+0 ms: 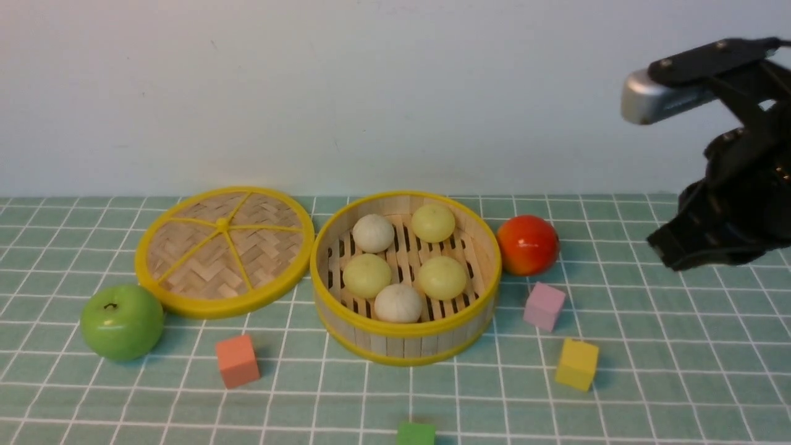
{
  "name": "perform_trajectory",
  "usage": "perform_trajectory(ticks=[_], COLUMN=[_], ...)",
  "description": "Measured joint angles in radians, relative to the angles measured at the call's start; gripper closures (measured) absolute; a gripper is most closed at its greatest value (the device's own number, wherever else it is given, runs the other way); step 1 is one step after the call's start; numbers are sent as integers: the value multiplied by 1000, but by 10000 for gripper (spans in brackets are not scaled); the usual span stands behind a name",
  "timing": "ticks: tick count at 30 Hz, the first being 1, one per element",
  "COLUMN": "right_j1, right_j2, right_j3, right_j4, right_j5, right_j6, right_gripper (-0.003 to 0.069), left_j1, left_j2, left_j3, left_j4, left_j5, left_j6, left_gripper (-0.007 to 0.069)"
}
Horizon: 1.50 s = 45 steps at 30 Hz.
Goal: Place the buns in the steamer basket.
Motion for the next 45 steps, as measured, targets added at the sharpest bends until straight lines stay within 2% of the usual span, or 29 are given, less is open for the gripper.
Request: perform_trajectory(ticks=[5,11,16,20,21,24,45], right_j1=[-111,-245,-307,-358,-377,-382,-375], right_j2=[-224,-714,-1050,-1255,-1280,-1287,-1287], right_j3=[228,739,1076,1282,1325,1330,1329], right_j4=[4,5,5,15,22,27,30], right_j5=[-269,-651,-813,-841,-785,-742,-734], right_j6=[-5,-5,-5,-5,-5,-7,-10], right_gripper=[659,655,652,650,648,646,620], left_j1=[0,0,0,0,0,0,0], left_j2=[0,0,0,0,0,0,0], left_j3=[0,0,0,0,0,0,0], left_j4=[0,0,0,0,0,2,3], left_j5=[0,0,0,0,-2,0,0], left_j6=[0,1,1,1,2,2,2], left_gripper=[442,435,428,424,422,421,398])
